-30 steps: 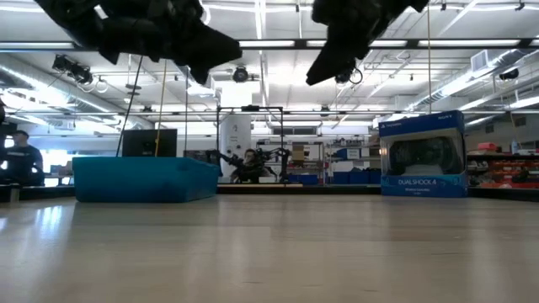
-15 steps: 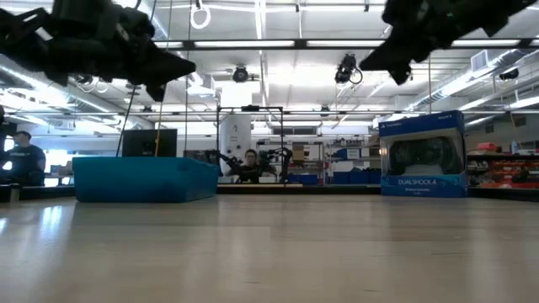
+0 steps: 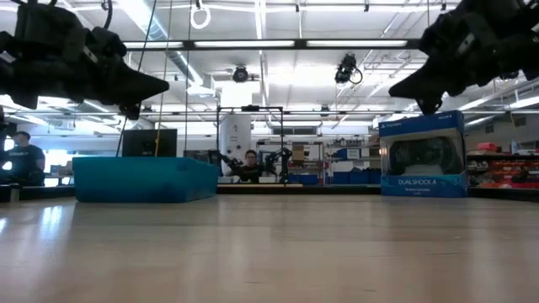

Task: Pick and place USB-C Cables
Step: Move the blue bin to the center of the table

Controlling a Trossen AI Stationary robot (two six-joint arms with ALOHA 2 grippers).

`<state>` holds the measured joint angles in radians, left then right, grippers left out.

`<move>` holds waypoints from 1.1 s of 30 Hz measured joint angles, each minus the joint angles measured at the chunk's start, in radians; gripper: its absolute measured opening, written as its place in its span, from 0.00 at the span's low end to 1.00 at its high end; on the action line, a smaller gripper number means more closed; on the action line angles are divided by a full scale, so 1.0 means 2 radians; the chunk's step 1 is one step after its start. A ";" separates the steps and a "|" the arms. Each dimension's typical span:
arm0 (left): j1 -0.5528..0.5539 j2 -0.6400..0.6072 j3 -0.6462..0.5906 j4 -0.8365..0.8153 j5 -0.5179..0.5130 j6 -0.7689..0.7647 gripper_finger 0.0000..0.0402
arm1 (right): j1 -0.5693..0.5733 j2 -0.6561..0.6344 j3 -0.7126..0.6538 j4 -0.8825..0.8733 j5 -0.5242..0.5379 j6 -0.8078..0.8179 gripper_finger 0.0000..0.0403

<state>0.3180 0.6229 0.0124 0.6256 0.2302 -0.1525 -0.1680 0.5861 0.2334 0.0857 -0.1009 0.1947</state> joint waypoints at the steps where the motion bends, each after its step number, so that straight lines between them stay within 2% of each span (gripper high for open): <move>1: 0.000 -0.004 -0.002 0.001 0.005 -0.002 0.01 | 0.000 -0.007 -0.009 0.008 -0.003 0.005 0.01; 7: 0.000 -0.012 -0.002 -0.010 0.031 -0.011 0.02 | 0.000 -0.044 -0.039 0.013 -0.007 0.012 0.01; 16: -0.001 -0.012 -0.002 -0.030 0.028 -0.042 0.02 | 0.000 -0.121 -0.065 -0.004 0.002 0.034 0.01; 20: -0.012 -0.012 -0.002 -0.047 0.004 -0.046 0.01 | 0.000 -0.159 -0.082 -0.040 0.016 0.043 0.01; 28: -0.057 -0.012 -0.002 -0.049 -0.077 -0.031 0.00 | 0.001 -0.228 -0.092 -0.095 0.027 0.047 0.01; 33: -0.070 -0.036 -0.002 -0.072 -0.085 -0.028 0.00 | 0.010 -0.258 -0.085 -0.118 0.016 0.041 0.01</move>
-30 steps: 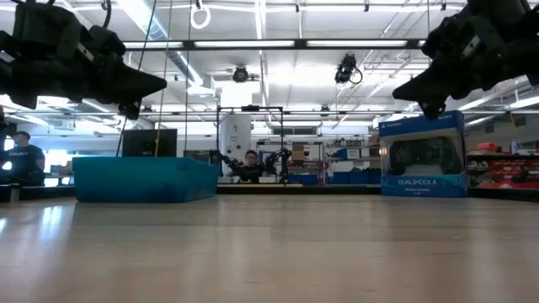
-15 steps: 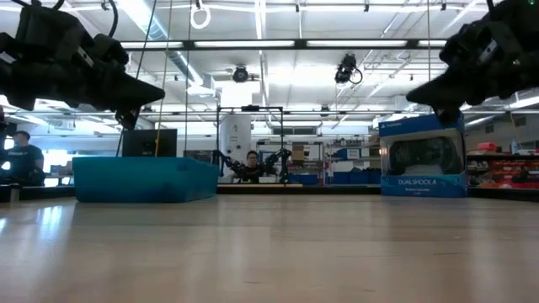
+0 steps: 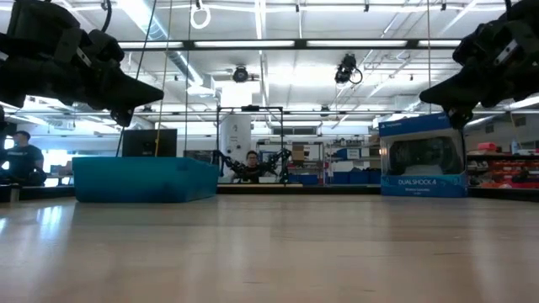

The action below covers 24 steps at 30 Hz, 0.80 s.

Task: Pick and place USB-C Cables
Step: Move the blue bin to the center of the table

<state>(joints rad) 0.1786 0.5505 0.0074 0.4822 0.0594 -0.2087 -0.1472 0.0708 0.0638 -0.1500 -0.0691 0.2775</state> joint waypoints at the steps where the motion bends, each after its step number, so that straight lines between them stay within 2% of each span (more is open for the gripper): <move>1: 0.000 -0.010 0.000 -0.006 0.000 -0.001 0.00 | 0.003 -0.005 0.001 -0.002 0.000 0.000 0.01; 17: 0.000 -0.240 0.000 -0.206 -0.003 -0.017 0.00 | 0.032 -0.029 0.001 -0.004 0.023 -0.009 0.01; 21: 0.000 -0.276 0.000 -0.221 -0.008 -0.020 0.01 | 0.038 -0.029 0.001 -0.005 0.041 -0.011 0.01; 24: 0.000 -0.274 0.000 -0.223 -0.008 -0.021 0.01 | 0.045 -0.029 0.001 -0.004 0.055 -0.013 0.01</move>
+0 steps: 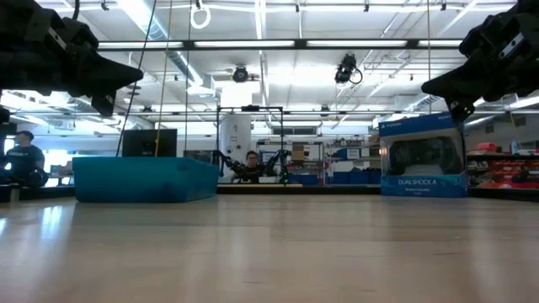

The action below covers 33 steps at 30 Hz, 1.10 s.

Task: Pick and place USB-C Cables
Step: Move the blue bin to the center of the table

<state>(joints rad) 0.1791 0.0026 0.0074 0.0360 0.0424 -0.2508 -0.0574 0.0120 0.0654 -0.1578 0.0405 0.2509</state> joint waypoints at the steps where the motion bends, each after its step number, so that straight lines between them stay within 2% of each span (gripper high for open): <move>1: 0.000 0.001 0.000 -0.002 -0.001 0.000 0.01 | 0.002 0.000 0.000 0.000 0.002 0.000 0.01; 9: -0.002 0.002 0.000 -0.006 -0.006 0.004 0.01 | 0.016 0.000 0.000 0.002 0.020 -0.006 0.01; 20: -0.052 0.002 0.000 -0.009 -0.047 0.044 0.01 | 0.030 0.000 0.000 0.005 0.036 -0.043 0.02; 27: -0.056 0.002 0.000 -0.006 -0.059 0.044 0.01 | 0.043 0.000 -0.029 0.092 0.022 -0.062 0.02; 33: -0.056 0.002 0.000 -0.007 -0.058 0.043 0.01 | 0.045 0.004 -0.030 0.093 0.020 -0.064 0.02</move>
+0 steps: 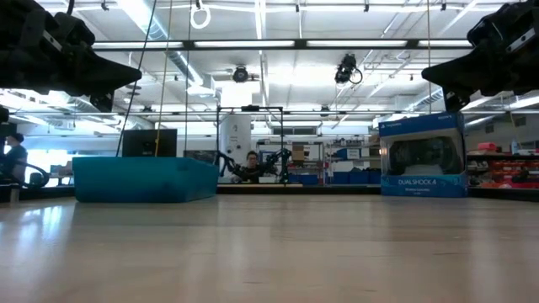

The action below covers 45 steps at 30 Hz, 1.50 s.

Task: Pick and place USB-C Cables
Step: Move the blue bin to the center of the table

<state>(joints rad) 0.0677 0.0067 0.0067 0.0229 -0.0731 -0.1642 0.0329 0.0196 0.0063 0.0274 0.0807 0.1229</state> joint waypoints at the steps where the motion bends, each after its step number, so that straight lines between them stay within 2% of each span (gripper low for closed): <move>1: 0.000 0.000 0.000 0.000 0.002 0.000 0.01 | 0.000 0.000 0.000 0.000 0.000 -0.001 0.02; 34: 0.000 0.000 0.000 0.015 0.016 0.001 0.01 | 0.000 0.000 0.000 0.003 0.008 0.006 0.03; 38: 0.000 0.000 0.000 0.016 0.016 0.001 0.01 | 0.000 0.000 0.000 0.042 0.050 -0.008 0.03; 45: 0.000 0.000 0.000 0.020 0.016 0.001 0.01 | -0.002 0.040 0.000 0.101 0.043 -0.035 0.03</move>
<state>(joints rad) 0.0681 0.0063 0.0063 0.0638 -0.0410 -0.1616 0.0281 0.0991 0.0072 0.2287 0.1666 0.0519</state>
